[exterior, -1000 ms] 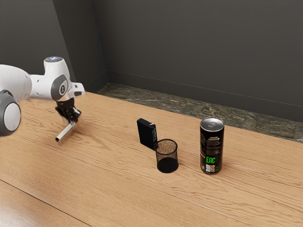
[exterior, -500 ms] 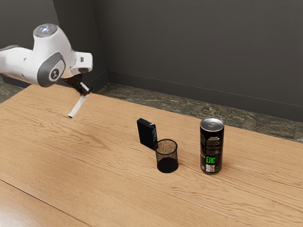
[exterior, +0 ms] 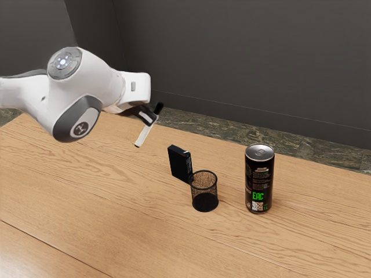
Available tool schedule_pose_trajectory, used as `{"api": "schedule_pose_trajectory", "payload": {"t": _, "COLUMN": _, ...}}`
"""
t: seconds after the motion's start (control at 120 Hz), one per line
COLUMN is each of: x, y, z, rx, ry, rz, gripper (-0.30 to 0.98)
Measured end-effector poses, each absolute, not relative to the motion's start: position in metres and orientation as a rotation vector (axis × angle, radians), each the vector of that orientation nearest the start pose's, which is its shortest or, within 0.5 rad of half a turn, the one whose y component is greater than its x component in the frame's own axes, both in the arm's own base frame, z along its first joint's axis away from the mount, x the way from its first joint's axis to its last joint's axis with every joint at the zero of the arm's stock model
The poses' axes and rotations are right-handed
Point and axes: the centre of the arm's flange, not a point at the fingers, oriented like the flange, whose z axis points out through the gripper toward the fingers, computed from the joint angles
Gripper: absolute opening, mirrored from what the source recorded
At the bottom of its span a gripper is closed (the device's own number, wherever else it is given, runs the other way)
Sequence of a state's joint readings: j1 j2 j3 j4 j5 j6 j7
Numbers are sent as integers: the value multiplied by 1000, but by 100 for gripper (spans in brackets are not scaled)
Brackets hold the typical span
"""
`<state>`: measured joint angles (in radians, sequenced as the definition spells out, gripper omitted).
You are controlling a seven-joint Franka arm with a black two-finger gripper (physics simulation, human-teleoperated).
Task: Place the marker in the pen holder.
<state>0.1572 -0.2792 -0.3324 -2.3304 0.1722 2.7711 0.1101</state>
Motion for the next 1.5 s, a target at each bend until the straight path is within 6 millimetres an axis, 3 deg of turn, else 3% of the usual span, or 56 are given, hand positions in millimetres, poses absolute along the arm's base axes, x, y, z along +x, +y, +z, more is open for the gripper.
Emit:
{"api": "schedule_pose_trajectory", "payload": {"t": 0.192, "x": 472, "y": -163, "z": 507, "rx": -2799, "ry": 574, "rz": -1006, "gripper": -10}}
{"api": "schedule_pose_trajectory", "payload": {"t": 0.342, "x": 469, "y": -183, "z": 488, "rx": -2884, "ry": 489, "rz": -966, "gripper": -10}}
{"api": "schedule_pose_trajectory", "payload": {"t": 0.708, "x": 488, "y": -210, "z": 472, "rx": -2977, "ry": 343, "rz": -952, "gripper": -10}}
{"api": "schedule_pose_trajectory", "payload": {"t": 0.858, "x": 511, "y": -217, "z": 468, "rx": -3003, "ry": 305, "rz": -960, "gripper": -10}}
{"api": "schedule_pose_trajectory", "payload": {"t": 1.075, "x": 549, "y": -213, "z": 455, "rx": -3034, "ry": 233, "rz": -948, "gripper": -10}}
{"api": "schedule_pose_trajectory", "payload": {"t": 1.342, "x": 578, "y": -154, "z": 436, "rx": -3018, "ry": 55, "rz": -906, "gripper": -10}}
{"api": "schedule_pose_trajectory", "payload": {"t": 1.5, "x": 592, "y": -153, "z": 431, "rx": -3027, "ry": 42, "rz": -905, "gripper": -10}}
